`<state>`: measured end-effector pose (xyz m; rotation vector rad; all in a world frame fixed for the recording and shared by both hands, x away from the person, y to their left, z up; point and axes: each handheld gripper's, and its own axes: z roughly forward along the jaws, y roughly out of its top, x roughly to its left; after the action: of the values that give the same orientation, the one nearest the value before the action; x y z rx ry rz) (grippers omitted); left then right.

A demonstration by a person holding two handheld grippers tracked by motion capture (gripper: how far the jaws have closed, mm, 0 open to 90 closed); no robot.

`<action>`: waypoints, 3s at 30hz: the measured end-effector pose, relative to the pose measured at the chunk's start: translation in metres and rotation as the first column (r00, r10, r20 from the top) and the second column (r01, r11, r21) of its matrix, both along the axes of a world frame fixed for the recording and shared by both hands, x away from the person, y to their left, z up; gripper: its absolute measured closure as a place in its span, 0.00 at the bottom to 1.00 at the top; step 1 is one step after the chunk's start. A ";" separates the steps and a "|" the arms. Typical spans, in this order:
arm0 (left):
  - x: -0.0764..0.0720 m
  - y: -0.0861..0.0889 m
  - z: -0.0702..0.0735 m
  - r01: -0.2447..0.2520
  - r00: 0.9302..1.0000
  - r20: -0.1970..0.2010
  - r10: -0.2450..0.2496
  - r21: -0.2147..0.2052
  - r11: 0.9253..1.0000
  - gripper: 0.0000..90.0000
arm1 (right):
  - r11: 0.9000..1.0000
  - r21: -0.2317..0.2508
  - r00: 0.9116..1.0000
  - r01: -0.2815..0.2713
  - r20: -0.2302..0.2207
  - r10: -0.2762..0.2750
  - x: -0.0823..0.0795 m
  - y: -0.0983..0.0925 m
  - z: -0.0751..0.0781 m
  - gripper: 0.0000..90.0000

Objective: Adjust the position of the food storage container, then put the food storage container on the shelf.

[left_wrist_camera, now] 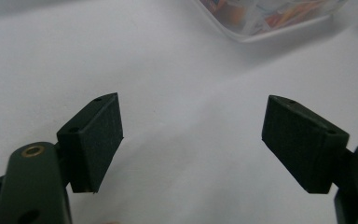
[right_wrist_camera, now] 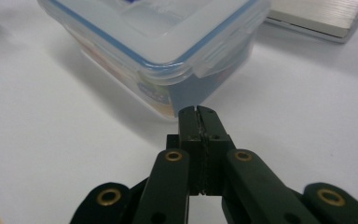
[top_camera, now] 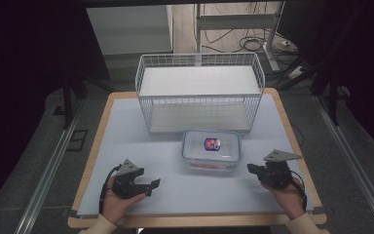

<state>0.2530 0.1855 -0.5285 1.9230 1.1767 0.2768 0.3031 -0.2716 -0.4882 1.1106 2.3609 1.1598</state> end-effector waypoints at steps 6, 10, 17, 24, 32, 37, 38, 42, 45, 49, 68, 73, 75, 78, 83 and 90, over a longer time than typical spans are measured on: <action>0.002 0.001 0.001 -0.013 1.000 0.004 0.013 -0.007 1.000 0.22 | 0.998 0.061 1.000 0.016 -0.006 -0.016 0.002 -0.020 0.002 0.71; 0.008 -0.002 0.008 -0.027 1.000 0.013 0.027 -0.027 0.999 0.22 | 0.997 0.079 1.000 0.021 0.009 -0.022 0.003 -0.021 0.004 0.47; 0.018 -0.009 0.027 -0.020 1.000 0.021 0.022 -0.102 0.995 0.21 | 0.991 0.134 1.000 -0.002 -0.015 0.004 0.004 -0.018 0.007 0.27; 0.035 -0.019 0.035 -0.009 1.000 -0.007 0.008 -0.150 0.989 0.20 | 0.988 0.152 1.000 -0.002 -0.009 0.003 0.005 -0.021 0.010 0.26; 0.055 -0.033 0.048 0.009 1.000 -0.011 -0.011 -0.168 0.986 0.20 | 0.988 0.156 1.000 0.007 -0.026 -0.003 0.007 -0.023 0.014 0.24; 0.072 -0.038 0.055 0.011 1.000 -0.026 -0.017 -0.196 0.981 0.20 | 0.986 0.167 0.999 0.018 -0.050 -0.010 0.008 -0.024 0.015 0.23; 0.075 -0.039 0.056 0.014 0.999 -0.032 -0.021 -0.198 0.980 0.20 | 0.986 0.167 0.999 0.019 -0.050 -0.010 0.008 -0.024 0.015 0.23; 0.092 -0.045 0.054 0.018 0.998 -0.061 -0.031 -0.209 0.978 0.20 | 0.986 0.164 0.999 0.019 -0.047 -0.011 0.009 -0.023 0.015 0.23; 0.105 -0.051 0.050 0.016 0.995 -0.094 -0.039 -0.235 0.972 0.20 | 0.987 0.160 0.998 0.021 -0.054 -0.012 0.010 -0.023 0.014 0.23; 0.122 -0.063 0.043 0.023 0.988 -0.139 -0.063 -0.270 0.962 0.21 | 0.988 0.156 0.998 0.021 -0.054 -0.013 0.010 -0.022 0.014 0.23; 0.138 -0.075 0.014 0.054 0.939 -0.302 -0.163 -0.339 0.939 0.25 | 0.988 0.149 0.999 0.034 -0.039 -0.028 0.019 -0.006 0.022 0.21; 0.139 -0.076 0.010 0.053 0.929 -0.321 -0.186 -0.381 0.923 0.28 | 0.980 0.195 0.995 0.046 -0.092 -0.028 0.035 -0.005 0.027 0.18; 0.140 -0.076 0.009 0.049 0.927 -0.326 -0.187 -0.390 0.920 0.29 | 0.975 0.217 0.990 0.054 -0.137 -0.024 0.049 -0.002 0.025 0.17; 0.140 -0.076 0.009 0.045 0.926 -0.328 -0.186 -0.394 0.918 0.30 | 0.969 0.239 0.984 0.054 -0.176 -0.012 0.058 0.002 0.021 0.17; 0.140 -0.074 0.008 0.040 0.927 -0.327 -0.185 -0.404 0.914 0.31 | 0.964 0.259 0.959 0.063 -0.283 0.013 0.078 0.012 0.010 0.19; 0.139 -0.074 0.008 0.039 0.928 -0.323 -0.184 -0.407 0.913 0.32 | 0.952 0.292 0.929 0.091 -0.368 0.024 0.092 0.015 -0.004 0.23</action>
<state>0.3921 0.1115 -0.5207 1.7080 1.2320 -0.3686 0.3948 -0.2565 -0.4917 1.5911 2.4697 1.4493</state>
